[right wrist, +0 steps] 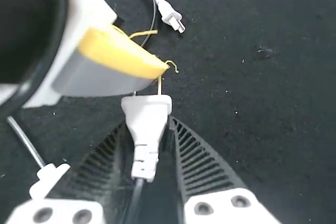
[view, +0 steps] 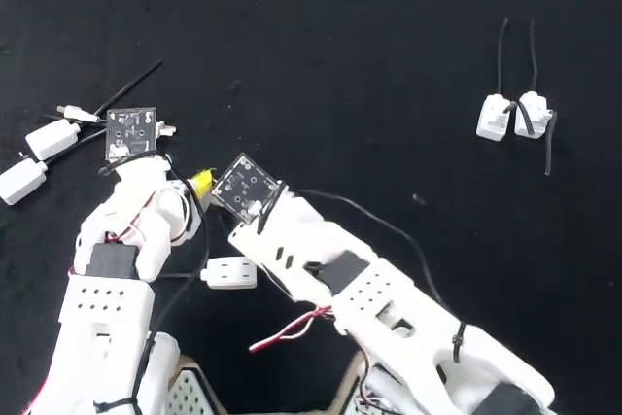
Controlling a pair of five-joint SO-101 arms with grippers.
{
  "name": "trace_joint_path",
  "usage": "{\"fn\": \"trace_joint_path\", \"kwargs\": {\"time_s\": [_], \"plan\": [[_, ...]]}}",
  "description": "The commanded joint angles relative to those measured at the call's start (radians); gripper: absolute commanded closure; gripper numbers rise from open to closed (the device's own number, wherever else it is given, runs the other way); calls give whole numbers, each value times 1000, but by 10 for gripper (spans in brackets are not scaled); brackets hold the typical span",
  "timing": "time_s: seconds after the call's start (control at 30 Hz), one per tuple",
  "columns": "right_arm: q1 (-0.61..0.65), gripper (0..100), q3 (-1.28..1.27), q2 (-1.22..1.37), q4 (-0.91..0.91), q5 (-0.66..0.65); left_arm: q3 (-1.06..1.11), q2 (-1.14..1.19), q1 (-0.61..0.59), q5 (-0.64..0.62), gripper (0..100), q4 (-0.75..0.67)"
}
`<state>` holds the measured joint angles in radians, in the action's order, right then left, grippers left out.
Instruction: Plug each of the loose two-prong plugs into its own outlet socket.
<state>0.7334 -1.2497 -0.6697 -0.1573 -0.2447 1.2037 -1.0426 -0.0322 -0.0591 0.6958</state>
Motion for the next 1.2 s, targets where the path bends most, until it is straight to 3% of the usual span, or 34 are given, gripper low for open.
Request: {"fn": "trace_joint_path", "kwargs": {"time_s": [0.0, 1.0, 1.17], "plan": [[12, 988, 13, -53, -2, 8, 2, -6, -7, 11, 773, -8], [6, 988, 13, -110, -54, 15, 21, -6, -1, 9, 776, -11], [-71, 988, 39, -108, -180, 8, 21, -6, -1, 5, 776, -11]]}}
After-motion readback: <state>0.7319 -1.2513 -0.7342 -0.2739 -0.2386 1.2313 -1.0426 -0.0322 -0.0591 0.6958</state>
